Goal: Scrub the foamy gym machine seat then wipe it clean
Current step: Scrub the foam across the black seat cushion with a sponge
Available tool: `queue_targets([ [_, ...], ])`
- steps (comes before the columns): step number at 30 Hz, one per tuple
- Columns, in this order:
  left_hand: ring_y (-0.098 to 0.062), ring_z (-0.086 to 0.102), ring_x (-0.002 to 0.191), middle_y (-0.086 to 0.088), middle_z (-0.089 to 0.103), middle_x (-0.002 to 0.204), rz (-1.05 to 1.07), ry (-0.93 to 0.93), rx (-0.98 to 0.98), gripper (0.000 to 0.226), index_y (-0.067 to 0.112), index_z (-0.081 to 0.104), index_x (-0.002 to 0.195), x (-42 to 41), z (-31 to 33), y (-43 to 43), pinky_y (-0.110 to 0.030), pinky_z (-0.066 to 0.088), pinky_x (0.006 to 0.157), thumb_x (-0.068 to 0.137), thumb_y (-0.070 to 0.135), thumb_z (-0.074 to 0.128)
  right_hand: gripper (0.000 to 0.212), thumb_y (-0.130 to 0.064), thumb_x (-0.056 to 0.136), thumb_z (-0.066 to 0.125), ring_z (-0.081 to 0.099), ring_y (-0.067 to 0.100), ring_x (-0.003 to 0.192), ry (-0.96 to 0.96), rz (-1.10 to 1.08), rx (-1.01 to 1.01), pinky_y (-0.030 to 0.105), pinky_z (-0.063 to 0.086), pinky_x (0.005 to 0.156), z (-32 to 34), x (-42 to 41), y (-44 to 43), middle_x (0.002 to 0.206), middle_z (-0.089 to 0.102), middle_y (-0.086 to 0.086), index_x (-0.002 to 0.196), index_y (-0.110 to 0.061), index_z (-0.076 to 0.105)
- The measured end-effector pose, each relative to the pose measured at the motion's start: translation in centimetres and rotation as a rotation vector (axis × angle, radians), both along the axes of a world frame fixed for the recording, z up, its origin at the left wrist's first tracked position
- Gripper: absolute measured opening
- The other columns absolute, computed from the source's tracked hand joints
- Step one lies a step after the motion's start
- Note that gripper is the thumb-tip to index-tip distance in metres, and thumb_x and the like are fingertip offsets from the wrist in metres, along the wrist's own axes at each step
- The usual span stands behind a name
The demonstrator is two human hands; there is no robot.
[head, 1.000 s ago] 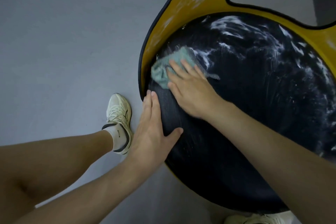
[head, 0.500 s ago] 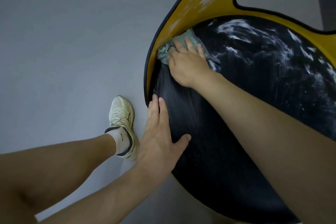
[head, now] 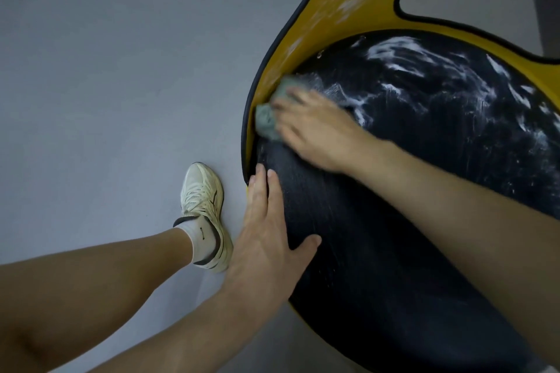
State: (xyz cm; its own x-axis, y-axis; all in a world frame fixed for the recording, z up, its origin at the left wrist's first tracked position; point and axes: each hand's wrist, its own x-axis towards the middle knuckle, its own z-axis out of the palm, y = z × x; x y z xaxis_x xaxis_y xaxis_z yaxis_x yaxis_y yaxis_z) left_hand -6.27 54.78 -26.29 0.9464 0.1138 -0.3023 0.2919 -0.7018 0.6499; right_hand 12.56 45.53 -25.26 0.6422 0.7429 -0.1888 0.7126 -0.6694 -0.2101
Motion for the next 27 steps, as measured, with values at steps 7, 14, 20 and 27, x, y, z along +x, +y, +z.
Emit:
queue_targets([
  [7,0.002,-0.03,0.146,0.02,-0.038,0.157,0.005,0.017,-0.016,0.109,0.024,-0.022,0.156,0.2,0.2,0.0,-0.017,-0.009,0.119,0.094,0.051,0.062,0.051,-0.034,0.109,0.022,0.019,0.03,0.153,-0.03,-0.301,0.027,0.046,0.013,0.125,-1.1,4.6,0.0,0.162,0.035,0.005,0.149,-0.015,0.048],
  [14,-0.007,-0.017,0.153,0.006,-0.015,0.166,0.003,-0.013,-0.027,0.114,0.02,-0.012,0.16,-0.3,-0.2,-0.5,-0.026,-0.001,0.126,0.087,0.047,0.071,0.047,-0.034,0.106,0.028,0.016,0.016,0.155,0.166,0.018,0.147,0.042,0.004,0.128,-0.1,-6.6,-0.7,0.157,0.044,-0.008,0.134,-0.021,0.063],
  [20,-0.003,-0.034,0.144,0.011,-0.037,0.16,-0.02,0.015,0.008,0.11,0.022,-0.021,0.156,-0.8,0.3,-0.7,-0.018,-0.015,0.116,0.093,0.051,0.063,0.055,-0.041,0.108,0.02,0.01,0.019,0.156,0.051,-0.055,0.043,0.04,0.006,0.127,-0.2,-2.7,-4.5,0.167,0.021,-0.004,0.157,-0.021,0.035],
  [27,-0.009,-0.032,0.147,0.008,-0.04,0.158,-0.029,0.007,0.039,0.111,0.021,-0.023,0.156,0.7,0.0,-0.6,-0.026,-0.011,0.122,0.093,0.054,0.062,0.052,-0.039,0.11,0.023,0.007,0.027,0.156,0.056,-0.467,0.044,0.044,0.008,0.127,-0.4,-2.2,-9.4,0.169,0.015,0.002,0.153,-0.017,0.041],
])
